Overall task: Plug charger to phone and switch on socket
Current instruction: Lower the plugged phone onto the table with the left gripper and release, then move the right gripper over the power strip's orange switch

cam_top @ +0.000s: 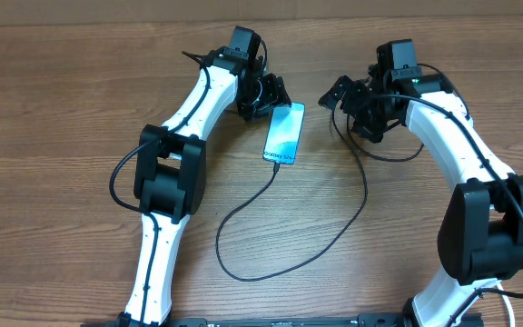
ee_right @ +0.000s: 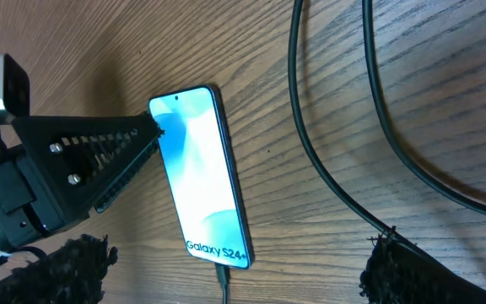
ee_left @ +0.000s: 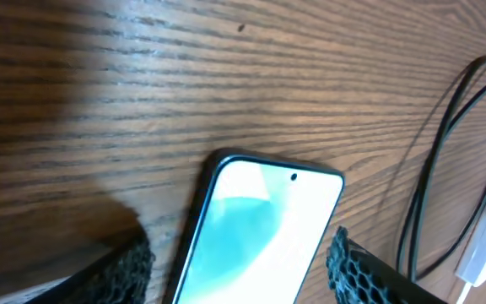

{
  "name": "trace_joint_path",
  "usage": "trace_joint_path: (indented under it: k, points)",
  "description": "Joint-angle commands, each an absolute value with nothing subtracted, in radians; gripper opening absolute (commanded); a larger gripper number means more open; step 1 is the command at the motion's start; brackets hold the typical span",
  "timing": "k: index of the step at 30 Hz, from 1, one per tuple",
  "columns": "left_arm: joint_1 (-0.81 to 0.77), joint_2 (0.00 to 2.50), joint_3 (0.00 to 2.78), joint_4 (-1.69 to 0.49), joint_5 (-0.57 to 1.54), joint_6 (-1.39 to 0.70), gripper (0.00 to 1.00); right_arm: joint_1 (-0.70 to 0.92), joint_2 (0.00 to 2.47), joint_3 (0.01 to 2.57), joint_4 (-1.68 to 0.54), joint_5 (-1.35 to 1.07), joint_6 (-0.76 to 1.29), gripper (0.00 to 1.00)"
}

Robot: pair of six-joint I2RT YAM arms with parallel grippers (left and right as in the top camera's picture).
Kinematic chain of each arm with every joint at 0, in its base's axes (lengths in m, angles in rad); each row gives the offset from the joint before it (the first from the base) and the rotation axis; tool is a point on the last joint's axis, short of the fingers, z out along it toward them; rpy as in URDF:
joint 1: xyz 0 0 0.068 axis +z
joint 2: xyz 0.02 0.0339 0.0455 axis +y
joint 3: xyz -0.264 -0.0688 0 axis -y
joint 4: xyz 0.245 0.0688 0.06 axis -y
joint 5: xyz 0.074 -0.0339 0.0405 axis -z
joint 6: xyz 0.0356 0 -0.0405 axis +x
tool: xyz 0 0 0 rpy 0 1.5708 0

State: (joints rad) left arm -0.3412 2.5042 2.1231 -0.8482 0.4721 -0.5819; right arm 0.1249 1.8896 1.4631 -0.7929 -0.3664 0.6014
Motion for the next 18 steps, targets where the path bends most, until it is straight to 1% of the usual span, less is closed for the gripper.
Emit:
trace_joint_path:
  k: [1, 3, 6, 9, 10, 13, 16, 18]
  points:
    - [-0.353, 2.516, 2.114, -0.863, 0.424, -0.553, 0.83, 0.123, 1.863, 1.467, -0.791, -0.36, 0.593, 1.0]
    - [-0.35, 2.512, 2.116, -0.864, 0.407, -0.522, 1.0, 0.123, 1.863, 1.467, -0.797, -0.359, 0.593, 1.0]
    - [-0.336, 2.49, 2.128, -0.882, 0.369, -0.493, 1.0, 0.123, 1.863, 1.467, -0.799, -0.359, 0.593, 1.0]
    - [-0.312, 2.408, 2.178, -0.968, 0.253, -0.403, 1.0, 0.123, 1.863, 1.467, -0.799, -0.359, 0.593, 1.0]
    - [-0.31, 2.347, 2.199, -1.016, 0.175, -0.342, 1.0, 0.123, 1.863, 1.467, -0.799, -0.359, 0.593, 1.0]
    - [-0.319, 2.25, 2.215, -1.098, 0.042, -0.253, 1.0, 0.123, 1.863, 1.467, -0.804, -0.36, 0.594, 1.0]
    - [-0.329, 2.144, 2.215, -1.201, -0.072, -0.239, 1.0, 0.123, 1.863, 1.467, -0.803, -0.386, 0.594, 1.0]
    - [-0.329, 2.103, 2.215, -1.245, -0.078, -0.239, 1.0, 0.123, 1.863, 1.467, -0.803, -0.398, 0.594, 1.0]
